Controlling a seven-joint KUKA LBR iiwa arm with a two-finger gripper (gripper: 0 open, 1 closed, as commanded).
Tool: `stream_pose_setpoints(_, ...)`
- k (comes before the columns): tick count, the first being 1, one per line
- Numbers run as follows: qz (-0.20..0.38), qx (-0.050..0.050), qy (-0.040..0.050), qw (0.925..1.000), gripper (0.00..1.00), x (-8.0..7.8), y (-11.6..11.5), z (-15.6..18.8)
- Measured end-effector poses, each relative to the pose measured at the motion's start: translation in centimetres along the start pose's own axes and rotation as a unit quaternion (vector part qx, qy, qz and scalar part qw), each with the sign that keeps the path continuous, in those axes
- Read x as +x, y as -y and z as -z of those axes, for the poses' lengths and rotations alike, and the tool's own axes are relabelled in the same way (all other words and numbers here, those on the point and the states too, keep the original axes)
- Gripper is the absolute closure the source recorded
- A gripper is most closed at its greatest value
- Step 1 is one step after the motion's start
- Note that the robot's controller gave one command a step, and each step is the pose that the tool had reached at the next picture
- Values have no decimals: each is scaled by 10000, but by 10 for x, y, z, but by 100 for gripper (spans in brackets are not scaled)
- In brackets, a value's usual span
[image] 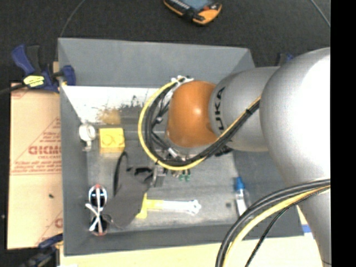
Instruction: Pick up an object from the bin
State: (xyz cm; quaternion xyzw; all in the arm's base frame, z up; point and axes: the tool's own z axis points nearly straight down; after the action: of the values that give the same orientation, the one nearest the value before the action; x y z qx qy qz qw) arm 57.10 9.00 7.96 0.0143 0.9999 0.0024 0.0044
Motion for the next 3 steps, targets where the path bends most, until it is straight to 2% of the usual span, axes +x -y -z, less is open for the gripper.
stream_pose_setpoints(3, -11, -9, 16, 10000, 100, -1, 0, 20)
